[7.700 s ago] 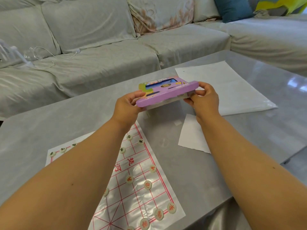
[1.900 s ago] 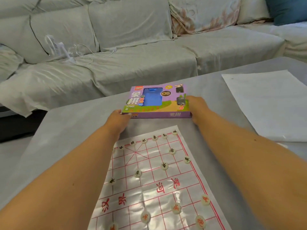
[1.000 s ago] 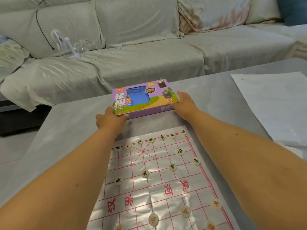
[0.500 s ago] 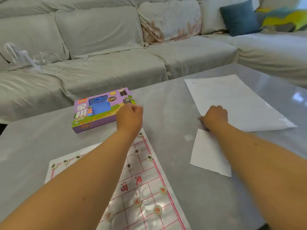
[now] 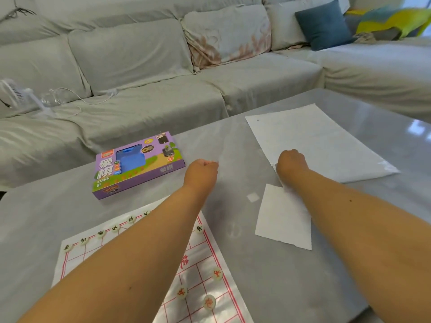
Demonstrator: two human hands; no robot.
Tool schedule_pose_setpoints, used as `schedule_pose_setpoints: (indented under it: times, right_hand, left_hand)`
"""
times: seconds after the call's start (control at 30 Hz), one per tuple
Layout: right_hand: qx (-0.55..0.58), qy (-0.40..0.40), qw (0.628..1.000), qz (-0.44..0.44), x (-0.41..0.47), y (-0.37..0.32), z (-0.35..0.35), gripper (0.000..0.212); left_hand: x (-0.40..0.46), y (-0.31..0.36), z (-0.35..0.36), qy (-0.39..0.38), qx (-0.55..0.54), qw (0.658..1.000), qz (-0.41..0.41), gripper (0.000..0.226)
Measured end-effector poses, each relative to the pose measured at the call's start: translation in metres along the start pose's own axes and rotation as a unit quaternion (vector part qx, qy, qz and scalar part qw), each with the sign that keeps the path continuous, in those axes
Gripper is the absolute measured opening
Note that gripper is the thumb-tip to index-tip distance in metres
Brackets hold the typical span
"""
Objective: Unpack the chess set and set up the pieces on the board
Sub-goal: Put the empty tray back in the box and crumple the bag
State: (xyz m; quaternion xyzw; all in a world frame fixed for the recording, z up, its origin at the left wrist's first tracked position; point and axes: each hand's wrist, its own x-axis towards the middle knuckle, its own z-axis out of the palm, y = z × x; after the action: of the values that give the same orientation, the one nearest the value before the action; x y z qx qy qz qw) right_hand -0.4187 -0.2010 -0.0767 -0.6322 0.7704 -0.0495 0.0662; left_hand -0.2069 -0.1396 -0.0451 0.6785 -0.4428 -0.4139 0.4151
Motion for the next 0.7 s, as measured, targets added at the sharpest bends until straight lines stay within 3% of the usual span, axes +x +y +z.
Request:
schedule_pose_setpoints:
  times: [0.23,0.3,0.4,0.57,0.7]
  right_hand:
    - [0.037,0.075,0.994,-0.063,-0.02,-0.017,-0.061,0.028]
    - [0.033,0.071,0.99,-0.116,-0.045,-0.022,-0.075,0.023]
    - [0.056,0.008,0.983,-0.177,-0.088,-0.024,-0.086,0.023]
    - [0.159,-0.101,0.949,-0.252,-0.131,-0.025,-0.085,0.023]
    - [0.274,-0.123,0.925,-0.232,-0.124,-0.018,-0.079,0.02]
  left_hand:
    - [-0.012,0.02,0.006,-0.055,-0.105,0.991,-0.062,0.018]
    - [-0.022,0.026,0.008,-0.094,-0.143,0.983,-0.06,0.035]
    - [-0.027,0.029,0.011,-0.132,-0.182,0.971,-0.076,0.052]
    - [-0.033,0.02,0.016,-0.176,-0.229,0.954,-0.087,0.037]
    - [-0.033,0.012,0.023,-0.128,-0.133,0.98,-0.074,0.05]
